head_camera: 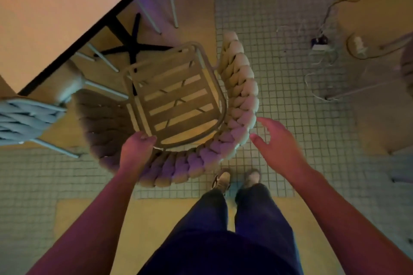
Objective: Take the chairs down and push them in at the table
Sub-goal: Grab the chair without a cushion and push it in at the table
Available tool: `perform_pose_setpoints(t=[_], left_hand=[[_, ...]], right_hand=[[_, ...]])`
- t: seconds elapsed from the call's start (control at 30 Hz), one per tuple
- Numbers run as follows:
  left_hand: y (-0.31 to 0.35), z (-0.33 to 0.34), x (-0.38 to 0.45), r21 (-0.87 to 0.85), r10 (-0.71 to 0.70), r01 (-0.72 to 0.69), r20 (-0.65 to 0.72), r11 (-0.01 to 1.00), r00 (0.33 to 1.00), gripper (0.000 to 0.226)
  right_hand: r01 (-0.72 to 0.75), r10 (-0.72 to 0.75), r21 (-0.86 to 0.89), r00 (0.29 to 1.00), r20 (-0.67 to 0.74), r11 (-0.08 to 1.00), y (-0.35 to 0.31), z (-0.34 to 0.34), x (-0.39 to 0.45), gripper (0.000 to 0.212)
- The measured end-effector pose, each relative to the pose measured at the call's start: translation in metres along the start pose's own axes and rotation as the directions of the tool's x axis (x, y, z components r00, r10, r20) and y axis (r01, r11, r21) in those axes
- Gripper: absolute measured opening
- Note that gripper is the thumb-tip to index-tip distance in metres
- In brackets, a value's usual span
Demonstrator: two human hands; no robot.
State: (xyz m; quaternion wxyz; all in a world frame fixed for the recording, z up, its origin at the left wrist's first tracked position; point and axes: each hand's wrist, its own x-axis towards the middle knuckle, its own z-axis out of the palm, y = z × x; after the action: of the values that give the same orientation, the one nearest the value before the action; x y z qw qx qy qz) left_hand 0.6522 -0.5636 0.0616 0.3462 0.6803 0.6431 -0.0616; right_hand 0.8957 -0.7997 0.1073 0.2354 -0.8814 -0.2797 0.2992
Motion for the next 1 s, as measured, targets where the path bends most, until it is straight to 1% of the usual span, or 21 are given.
perform_pose_setpoints(t=[0.07,0.13,0.17,0.3,0.4,0.47,0.53,0.6,0.73,0.8,0.87,1.0], left_hand=[[0.005,0.001,0.004,-0.051,-0.052,0.047,-0.087,0.998,0.995,0.030],[0.009,0.004,0.012,-0.071,-0.119,0.107,-0.192,0.992,0.974,0.032],[0.009,0.004,0.016,-0.067,-0.128,0.116,-0.228,0.991,0.965,0.034],[0.003,-0.003,0.051,-0.062,-0.189,0.179,-0.291,0.982,0.938,0.045],[-0.005,-0.019,0.075,-0.006,-0.224,0.240,-0.380,0.971,0.898,0.049],[-0.009,-0.034,0.093,0.027,-0.237,0.276,-0.437,0.961,0.867,0.049],[-0.016,-0.045,0.113,0.054,-0.248,0.304,-0.454,0.951,0.856,0.047],[-0.024,-0.051,0.131,0.073,-0.278,0.347,-0.454,0.935,0.847,0.047],[-0.044,-0.054,0.145,-0.033,-0.391,0.429,-0.482,0.903,0.784,0.058],[-0.052,-0.055,0.151,-0.079,-0.415,0.428,-0.452,0.900,0.790,0.062],[-0.060,-0.055,0.153,-0.063,-0.409,0.424,-0.420,0.903,0.810,0.067],[-0.068,-0.056,0.150,-0.040,-0.378,0.400,-0.429,0.916,0.821,0.067]], right_hand=[[0.036,-0.036,-0.025,0.999,0.018,0.999,0.002,-0.007,0.037,0.055],[0.093,-0.091,-0.056,0.995,0.049,0.994,0.001,-0.009,0.083,0.057],[0.117,-0.114,-0.071,0.992,0.049,0.991,0.000,-0.009,0.098,0.058],[0.221,-0.215,-0.128,0.975,0.059,0.967,-0.013,-0.006,0.169,0.063],[0.225,-0.215,-0.214,0.974,0.070,0.951,-0.026,-0.002,0.220,0.070],[0.223,-0.200,-0.277,0.974,0.108,0.935,-0.035,0.005,0.245,0.076],[0.233,-0.199,-0.315,0.970,0.137,0.920,-0.039,0.014,0.261,0.080],[0.237,-0.211,-0.335,0.971,0.113,0.912,-0.042,0.022,0.273,0.080],[0.222,-0.207,-0.311,0.975,0.080,0.924,-0.041,0.034,0.282,0.079],[0.215,-0.200,-0.327,0.977,0.078,0.920,-0.037,0.035,0.283,0.079],[0.225,-0.215,-0.350,0.974,0.068,0.910,-0.034,0.033,0.282,0.079],[0.224,-0.215,-0.355,0.974,0.064,0.908,-0.039,0.032,0.284,0.080]])
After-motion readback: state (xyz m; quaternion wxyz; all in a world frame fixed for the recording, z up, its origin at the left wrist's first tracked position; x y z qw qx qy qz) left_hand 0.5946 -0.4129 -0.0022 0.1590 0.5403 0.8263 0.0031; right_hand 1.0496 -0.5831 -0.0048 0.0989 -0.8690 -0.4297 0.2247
